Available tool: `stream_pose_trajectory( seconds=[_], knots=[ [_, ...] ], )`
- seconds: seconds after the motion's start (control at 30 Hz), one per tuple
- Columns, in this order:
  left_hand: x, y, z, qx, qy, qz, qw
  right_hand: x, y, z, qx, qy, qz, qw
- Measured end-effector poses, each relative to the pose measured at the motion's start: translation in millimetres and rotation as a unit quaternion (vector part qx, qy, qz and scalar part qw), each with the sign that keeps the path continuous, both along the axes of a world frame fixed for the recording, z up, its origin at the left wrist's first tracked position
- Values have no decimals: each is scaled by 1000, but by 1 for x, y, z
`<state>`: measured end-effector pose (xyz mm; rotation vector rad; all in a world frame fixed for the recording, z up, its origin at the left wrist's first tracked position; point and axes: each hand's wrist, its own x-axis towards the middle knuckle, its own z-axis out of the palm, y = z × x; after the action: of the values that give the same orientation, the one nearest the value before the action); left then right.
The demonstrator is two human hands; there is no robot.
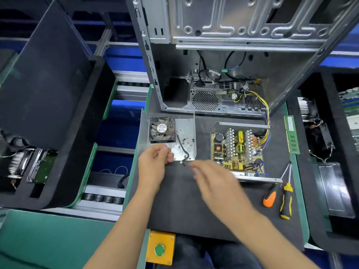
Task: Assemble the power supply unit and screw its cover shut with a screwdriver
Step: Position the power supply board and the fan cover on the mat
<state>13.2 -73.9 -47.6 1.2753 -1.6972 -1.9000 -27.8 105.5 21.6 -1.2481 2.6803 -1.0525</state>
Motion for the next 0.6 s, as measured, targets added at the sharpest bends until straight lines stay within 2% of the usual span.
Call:
stream_pose_trajectory(
  seconds=[0.07, 0.2, 0.33, 0.4, 0.5, 0.6],
  knots=[
    [6, 2, -4, 54, 11, 1, 999, 18, -26, -18, 122, -15, 6, 992],
    [10, 8, -6, 120, 39, 7, 992, 26, -59, -37, 288, -34, -81, 953],
    [8, 7, 2, 216, 82, 57, 971, 26, -71, -41, 332, 2, -133, 934],
    [7, 3, 5, 248, 97, 67, 962, 29, -74, -43, 310, 23, -136, 941],
    [6, -3, 6, 188, 70, 47, 978, 31, -76, -45, 257, 63, -82, 961],
    [3, -6, 0, 63, -13, 16, 998, 27, -73, -48, 287, 88, -76, 951]
  ],
)
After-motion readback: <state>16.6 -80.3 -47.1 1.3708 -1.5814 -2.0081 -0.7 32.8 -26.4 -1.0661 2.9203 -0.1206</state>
